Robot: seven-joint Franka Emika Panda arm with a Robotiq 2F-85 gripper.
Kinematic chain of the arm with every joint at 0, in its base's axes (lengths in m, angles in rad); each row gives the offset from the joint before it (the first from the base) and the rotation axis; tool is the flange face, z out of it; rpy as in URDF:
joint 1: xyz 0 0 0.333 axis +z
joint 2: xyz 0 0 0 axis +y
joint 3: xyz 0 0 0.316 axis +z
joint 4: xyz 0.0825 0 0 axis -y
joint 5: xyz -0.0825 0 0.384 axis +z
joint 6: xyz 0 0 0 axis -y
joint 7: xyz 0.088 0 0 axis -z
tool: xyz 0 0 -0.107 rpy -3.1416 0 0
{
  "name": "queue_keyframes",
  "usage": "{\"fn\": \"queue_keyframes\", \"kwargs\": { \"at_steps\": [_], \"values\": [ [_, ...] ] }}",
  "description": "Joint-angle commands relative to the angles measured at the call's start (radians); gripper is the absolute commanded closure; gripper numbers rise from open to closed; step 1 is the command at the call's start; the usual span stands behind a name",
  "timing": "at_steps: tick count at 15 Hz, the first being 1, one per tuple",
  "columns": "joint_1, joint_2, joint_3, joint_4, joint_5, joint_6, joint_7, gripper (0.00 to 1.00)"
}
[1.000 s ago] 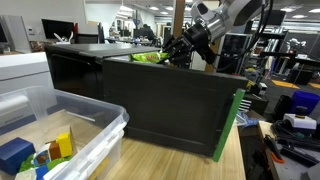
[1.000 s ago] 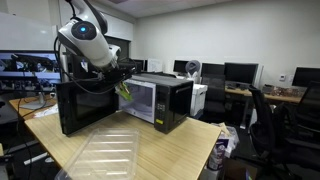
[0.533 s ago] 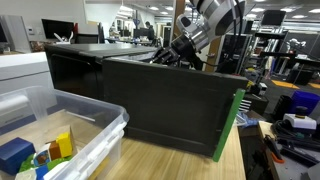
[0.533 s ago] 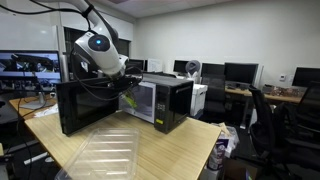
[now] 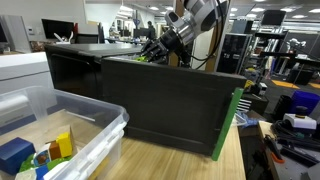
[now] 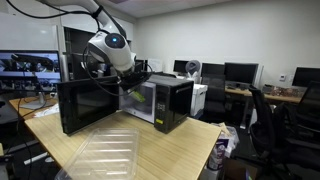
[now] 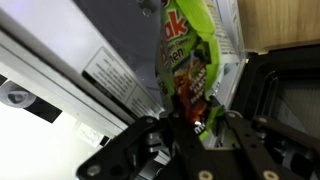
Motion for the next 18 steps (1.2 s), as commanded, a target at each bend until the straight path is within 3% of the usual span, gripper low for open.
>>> {"fn": "queue_keyframes", "kwargs": {
  "at_steps": [1, 9, 15, 18],
  "values": [
    [-0.07, -0.015, 0.052, 0.015, -0.028, -0.029, -0.008, 0.93],
    [-0.131, 0.006, 0.081, -0.079, -0.005, 0.014, -0.008, 0.93],
    [-0.129, -0.037, 0.096, -0.085, 0.154, 0.007, -0.008, 0.93],
    [-0.137, -0.077, 0.095, -0.103, 0.145, -0.018, -0.009, 0.93]
  ]
}}
